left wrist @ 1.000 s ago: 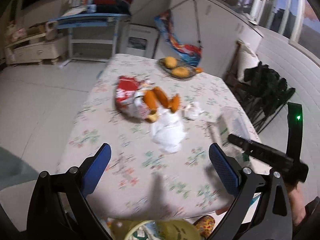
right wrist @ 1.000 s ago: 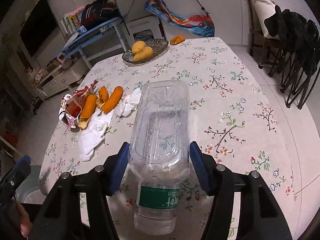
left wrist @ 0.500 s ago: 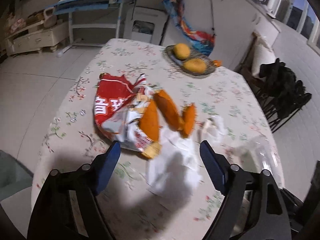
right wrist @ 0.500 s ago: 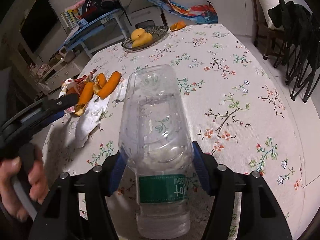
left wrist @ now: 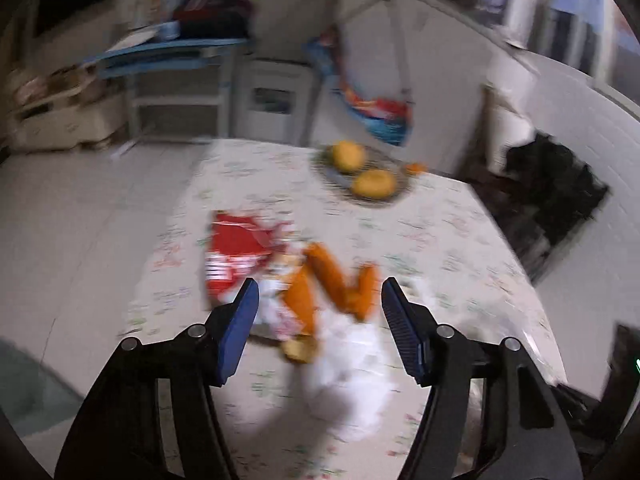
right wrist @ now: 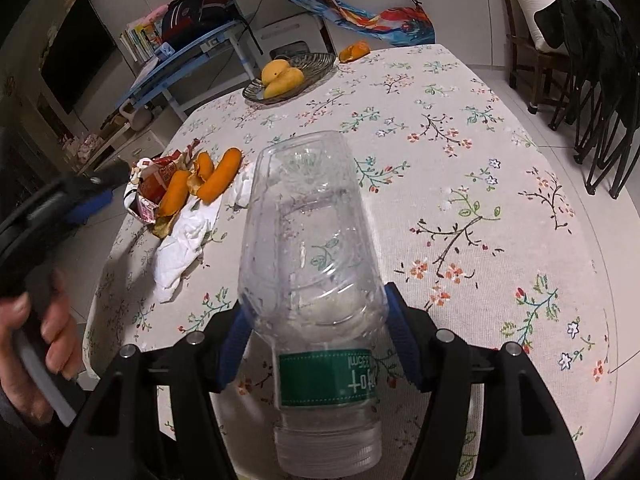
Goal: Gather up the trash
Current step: 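Grasp the orange sweet potato with the left gripper while the right holds the bottle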
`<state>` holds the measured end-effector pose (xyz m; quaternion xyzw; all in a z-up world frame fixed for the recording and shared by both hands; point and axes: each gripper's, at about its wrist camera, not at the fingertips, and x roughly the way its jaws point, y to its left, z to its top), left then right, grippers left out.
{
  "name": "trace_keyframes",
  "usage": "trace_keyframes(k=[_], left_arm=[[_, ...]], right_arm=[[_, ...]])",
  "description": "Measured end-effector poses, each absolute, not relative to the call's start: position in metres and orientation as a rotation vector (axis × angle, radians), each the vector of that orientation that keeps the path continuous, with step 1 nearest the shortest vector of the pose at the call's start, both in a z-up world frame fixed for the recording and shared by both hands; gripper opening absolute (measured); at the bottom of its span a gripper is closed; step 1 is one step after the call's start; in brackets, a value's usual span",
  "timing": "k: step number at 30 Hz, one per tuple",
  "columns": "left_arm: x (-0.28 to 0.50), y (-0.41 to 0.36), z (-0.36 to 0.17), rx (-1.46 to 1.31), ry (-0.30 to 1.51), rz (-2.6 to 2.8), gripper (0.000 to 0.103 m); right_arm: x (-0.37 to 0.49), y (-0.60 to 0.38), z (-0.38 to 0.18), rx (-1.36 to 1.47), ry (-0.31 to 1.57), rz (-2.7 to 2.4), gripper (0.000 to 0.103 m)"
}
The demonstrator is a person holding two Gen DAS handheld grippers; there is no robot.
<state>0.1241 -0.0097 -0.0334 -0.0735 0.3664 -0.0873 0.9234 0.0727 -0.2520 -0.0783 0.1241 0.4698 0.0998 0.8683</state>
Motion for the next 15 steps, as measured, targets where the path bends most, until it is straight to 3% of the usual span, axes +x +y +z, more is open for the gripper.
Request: trace_keyframes(k=[15], left_arm=[[0.194,-0.078,-0.071,0.082,0.890,-0.334,0.058]], right_arm=[[0.073,-0.250,-0.079,0.249,0.974,0.215,0.065]])
